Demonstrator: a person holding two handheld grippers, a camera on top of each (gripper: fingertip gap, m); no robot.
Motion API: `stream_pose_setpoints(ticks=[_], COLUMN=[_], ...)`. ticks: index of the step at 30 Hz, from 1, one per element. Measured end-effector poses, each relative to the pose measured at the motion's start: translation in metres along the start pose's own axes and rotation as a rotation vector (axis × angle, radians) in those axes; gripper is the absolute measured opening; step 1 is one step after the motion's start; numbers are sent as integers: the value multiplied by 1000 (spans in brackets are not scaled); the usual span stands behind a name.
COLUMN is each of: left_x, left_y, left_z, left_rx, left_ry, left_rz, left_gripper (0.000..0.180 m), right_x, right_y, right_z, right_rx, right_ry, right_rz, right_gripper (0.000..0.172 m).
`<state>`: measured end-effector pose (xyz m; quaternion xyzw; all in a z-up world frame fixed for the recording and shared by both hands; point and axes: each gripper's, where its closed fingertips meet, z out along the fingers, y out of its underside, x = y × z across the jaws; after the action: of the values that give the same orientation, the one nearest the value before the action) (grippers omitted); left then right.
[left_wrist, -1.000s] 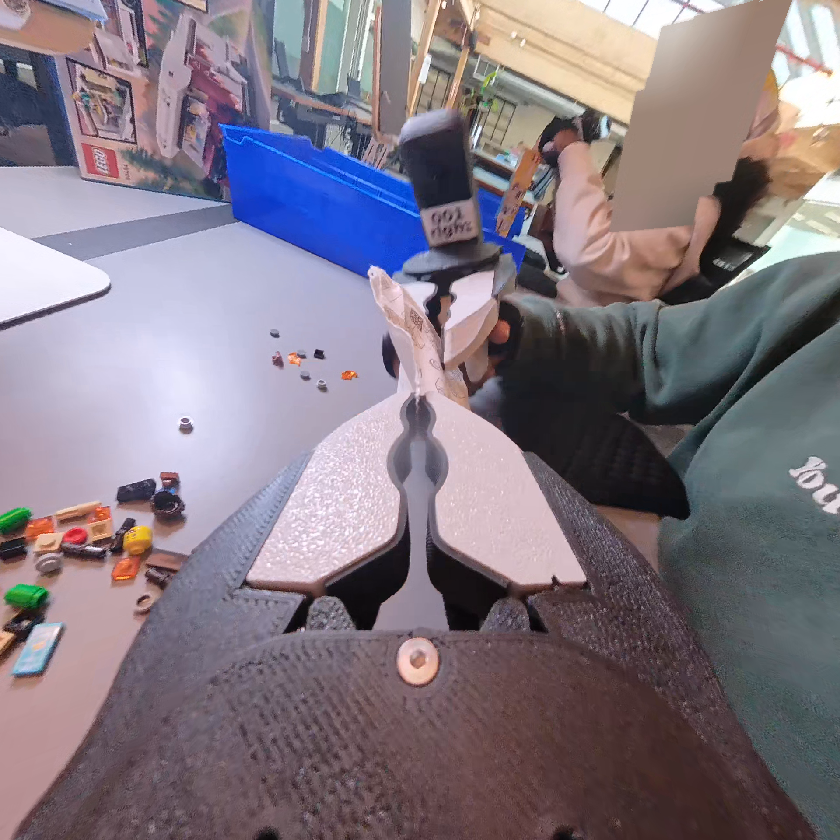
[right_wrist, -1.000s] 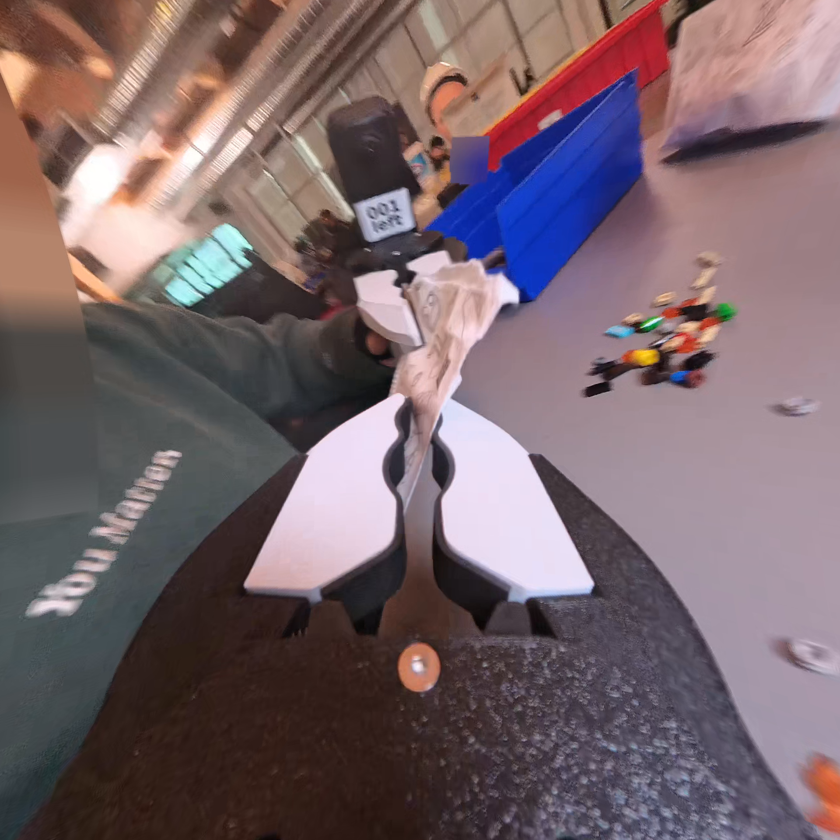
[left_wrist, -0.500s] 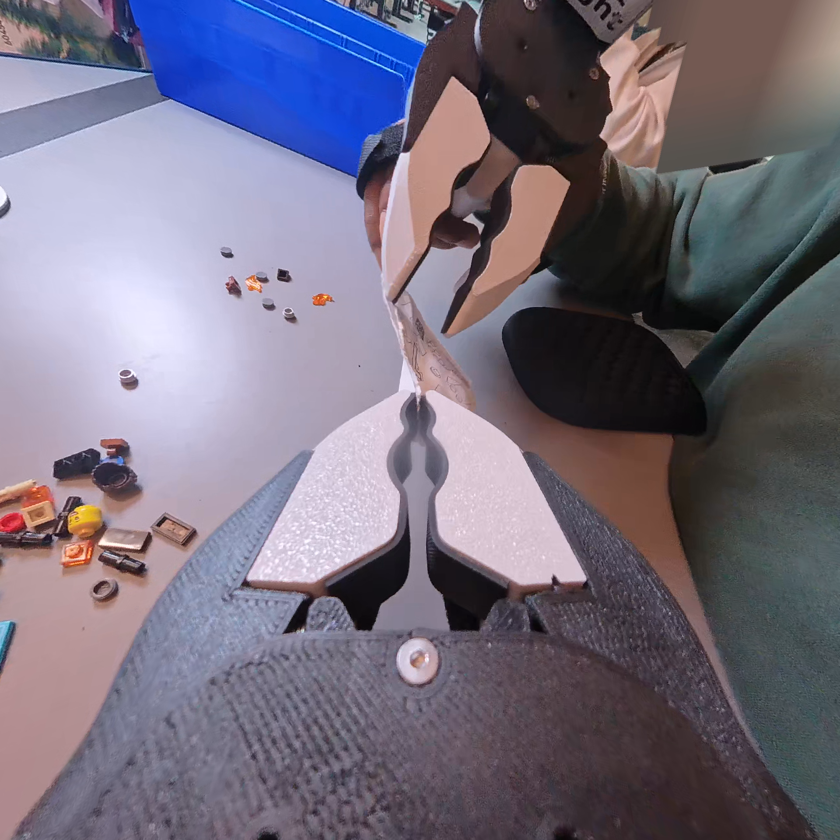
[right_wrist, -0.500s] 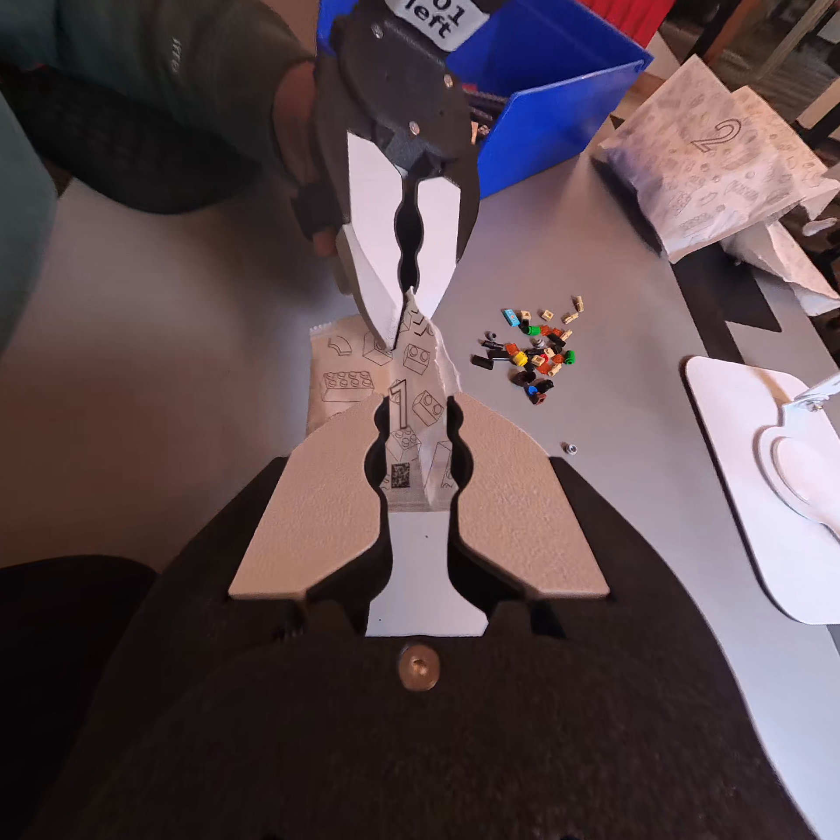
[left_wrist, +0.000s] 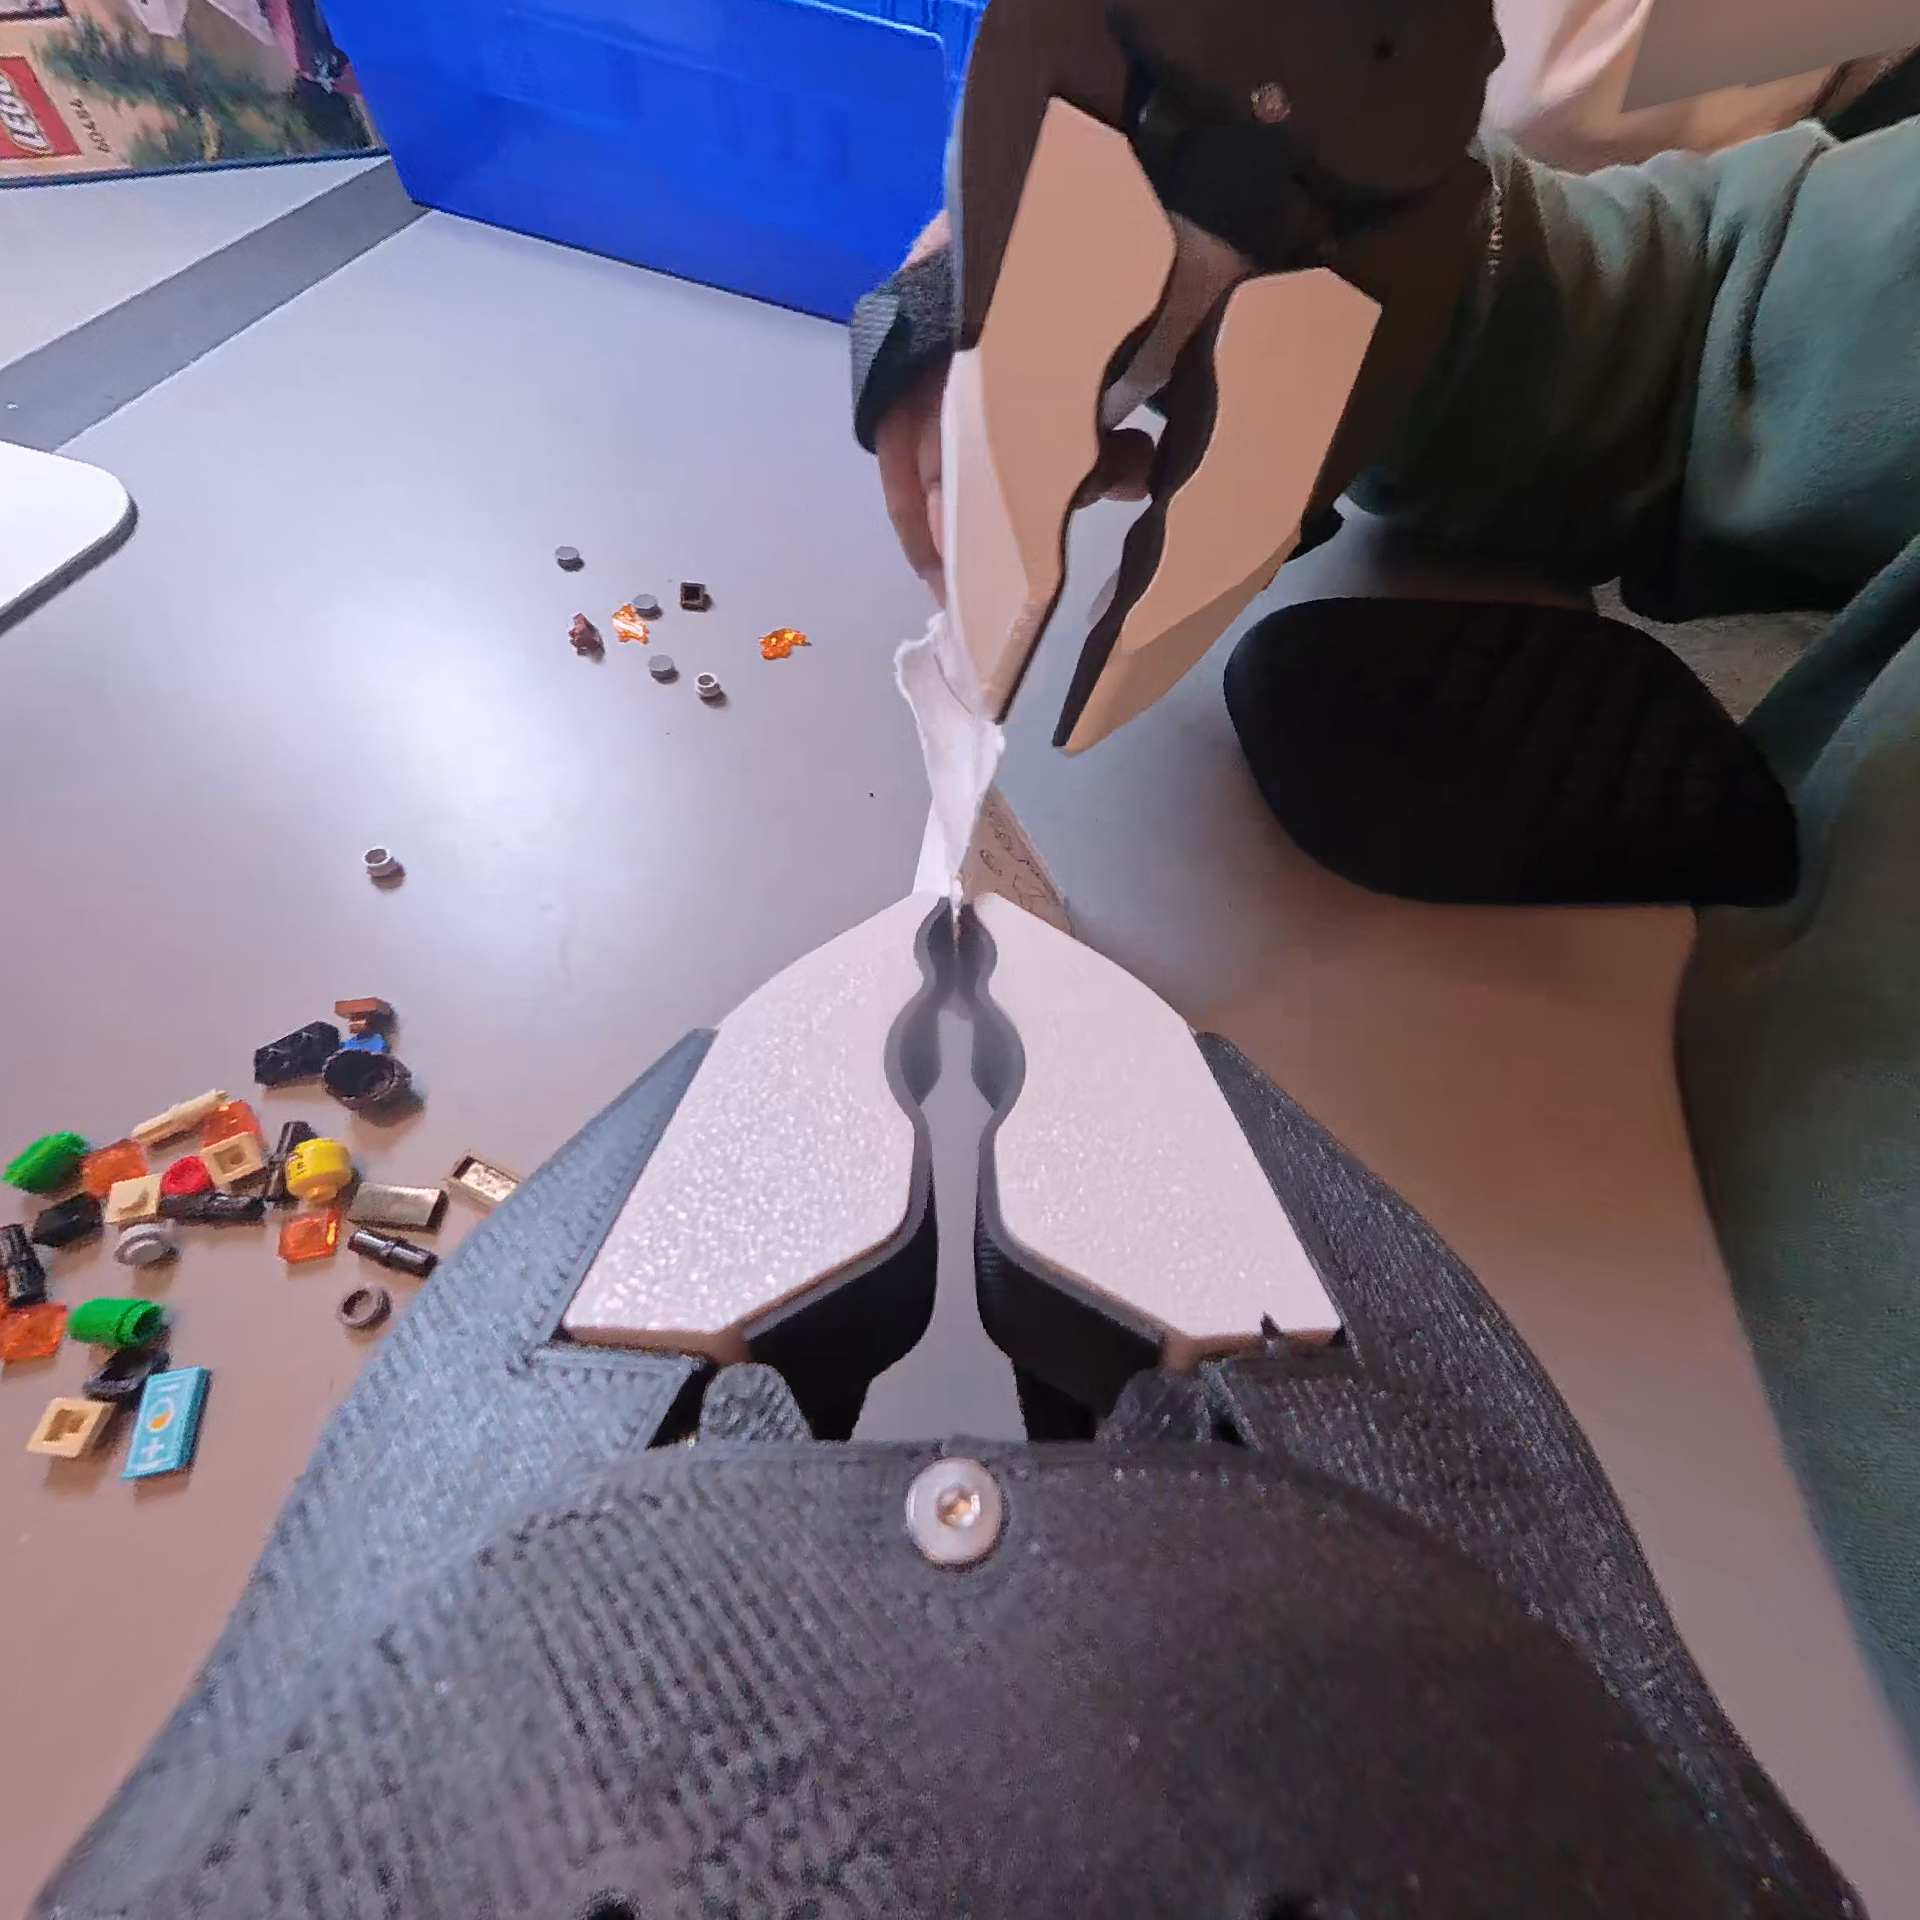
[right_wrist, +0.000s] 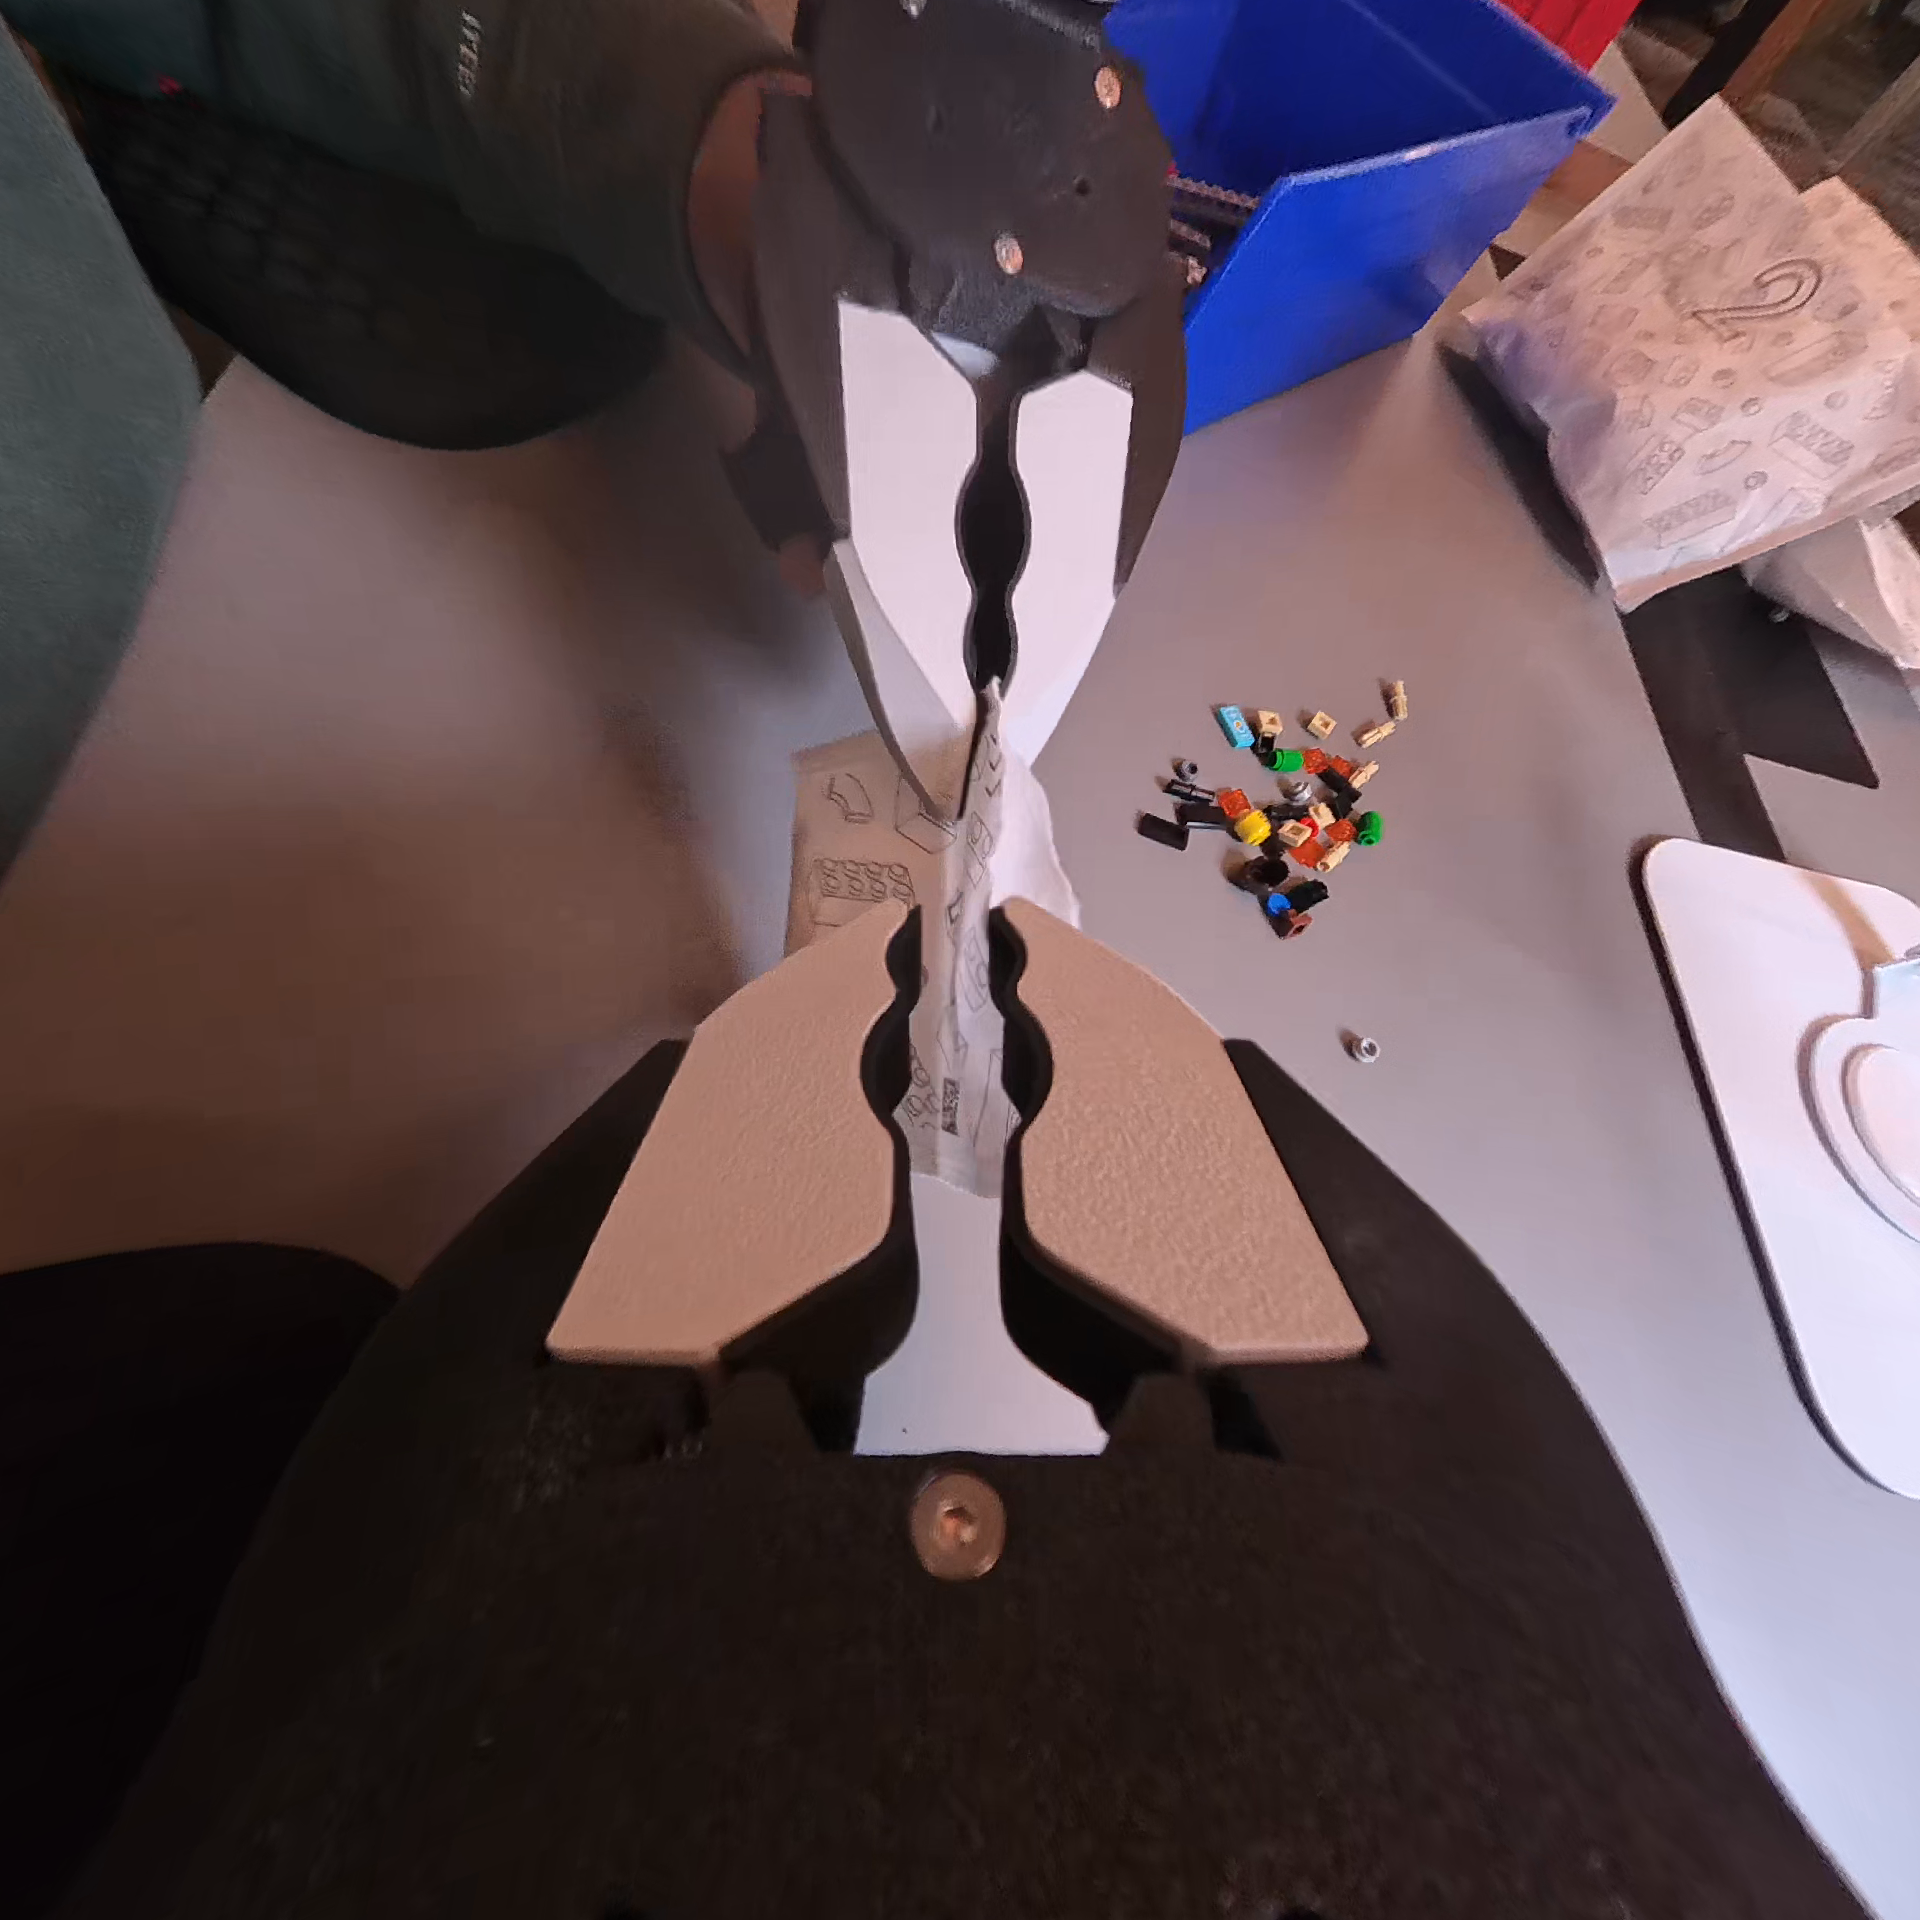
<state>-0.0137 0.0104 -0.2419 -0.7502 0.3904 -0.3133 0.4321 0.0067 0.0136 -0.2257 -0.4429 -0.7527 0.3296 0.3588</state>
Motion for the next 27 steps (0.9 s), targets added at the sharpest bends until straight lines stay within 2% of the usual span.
stream_pose_setpoints(ticks=[5, 8, 9, 13, 15, 17, 18, 22, 25, 27], left_x=[0, 5, 6, 8, 17, 22, 18, 11, 21, 22], left_y=[1, 1, 1, 0, -11, -25, -29, -36, -30, -25], left_z=[1, 3, 4, 5, 0, -10, -12, -10, -2, 2], left_rx=[-10, -18, -24, -17, 54, 115, 125, 77, -29, -80], left_ry=[-6, -3, -9, -29, 61, 183, 203, 207, 250, 238], left_rz=[-19, 33, 57, 107, 39, -112, -164, -192, -201, -203], left_gripper=[1, 1, 1, 0, 3, 24, 27, 26, 25, 17], right_x=[-3, -1, -4, -7, -4, 0, 0, -9, -14, -17], right_y=[3, 13, 15, 16, 11, 8, 6, -2, -7, -10], right_z=[2, 6, 7, 6, 3, 0, 0, 4, 7, 8], right_rx=[-25, -86, -98, -141, -132, -145, -156, -189, -219, -248], right_ry=[-19, -6, -23, -24, 3, 44, 62, 82, 94, 111], right_rz=[9, 20, 26, 2, -25, -77, -121, -256, -347, -422], right_gripper=[3, 17, 17, 2, 1, 1, 1, 1, 1, 1])
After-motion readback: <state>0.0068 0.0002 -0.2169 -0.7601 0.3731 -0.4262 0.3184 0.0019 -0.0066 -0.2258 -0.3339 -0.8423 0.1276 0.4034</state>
